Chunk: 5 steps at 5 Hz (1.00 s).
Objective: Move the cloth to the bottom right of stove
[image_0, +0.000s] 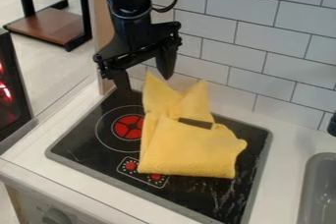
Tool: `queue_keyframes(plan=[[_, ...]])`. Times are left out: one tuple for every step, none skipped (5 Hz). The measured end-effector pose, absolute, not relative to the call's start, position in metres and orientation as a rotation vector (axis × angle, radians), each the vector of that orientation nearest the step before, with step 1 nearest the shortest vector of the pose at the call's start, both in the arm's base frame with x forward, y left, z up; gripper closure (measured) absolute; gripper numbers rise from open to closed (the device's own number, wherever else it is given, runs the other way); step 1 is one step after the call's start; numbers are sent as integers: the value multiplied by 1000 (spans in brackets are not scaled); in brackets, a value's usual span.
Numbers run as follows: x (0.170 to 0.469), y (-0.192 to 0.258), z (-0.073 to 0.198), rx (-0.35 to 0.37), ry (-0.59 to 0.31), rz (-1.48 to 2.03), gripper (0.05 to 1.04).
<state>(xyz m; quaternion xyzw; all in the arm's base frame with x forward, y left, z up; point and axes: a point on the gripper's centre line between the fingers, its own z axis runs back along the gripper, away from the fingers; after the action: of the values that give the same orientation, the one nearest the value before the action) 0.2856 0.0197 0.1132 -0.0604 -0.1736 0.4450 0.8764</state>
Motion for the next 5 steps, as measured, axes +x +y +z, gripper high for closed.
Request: queue_keyframes(plan=[[283,18,107,-122,-340,927,83],[281,11,104,-138,-304,903,84],[275,7,97,-113,-291,862,83],[273,-3,86,-143,-220,807,83],[274,-13,65,-95,-161,764,84]])
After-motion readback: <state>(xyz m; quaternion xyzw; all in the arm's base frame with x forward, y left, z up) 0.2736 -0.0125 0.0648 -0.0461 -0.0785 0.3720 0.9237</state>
